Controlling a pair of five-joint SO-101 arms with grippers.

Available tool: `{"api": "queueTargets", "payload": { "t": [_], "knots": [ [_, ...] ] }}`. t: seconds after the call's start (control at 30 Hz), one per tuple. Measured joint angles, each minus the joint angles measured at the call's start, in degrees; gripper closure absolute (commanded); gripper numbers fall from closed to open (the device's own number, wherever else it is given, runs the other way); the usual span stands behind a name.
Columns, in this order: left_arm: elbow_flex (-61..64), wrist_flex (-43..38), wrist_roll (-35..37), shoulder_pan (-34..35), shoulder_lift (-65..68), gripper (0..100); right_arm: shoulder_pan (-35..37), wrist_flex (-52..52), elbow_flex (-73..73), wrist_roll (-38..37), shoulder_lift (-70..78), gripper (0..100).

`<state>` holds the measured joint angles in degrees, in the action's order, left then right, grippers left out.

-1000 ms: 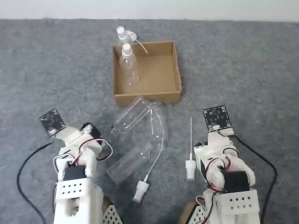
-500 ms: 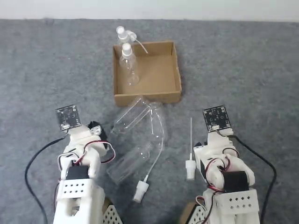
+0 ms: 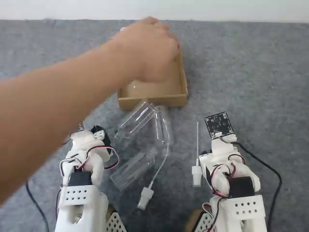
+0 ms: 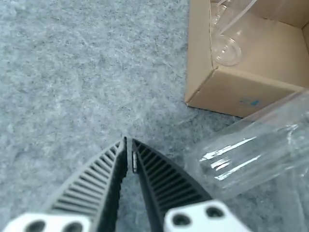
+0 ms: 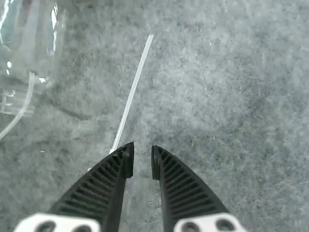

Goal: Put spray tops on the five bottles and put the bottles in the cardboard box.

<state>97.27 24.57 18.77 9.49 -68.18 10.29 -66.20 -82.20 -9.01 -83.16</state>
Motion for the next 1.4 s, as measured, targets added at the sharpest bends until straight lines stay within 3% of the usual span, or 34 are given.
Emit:
{"api": "queueTargets", "payload": {
  "t": [1.4],
  "knots": [
    [0.0,0.0,0.0,0.0,0.0,99,-0.4,4.2,0.0,-0.4,0.0,99.1]
  ]
}}
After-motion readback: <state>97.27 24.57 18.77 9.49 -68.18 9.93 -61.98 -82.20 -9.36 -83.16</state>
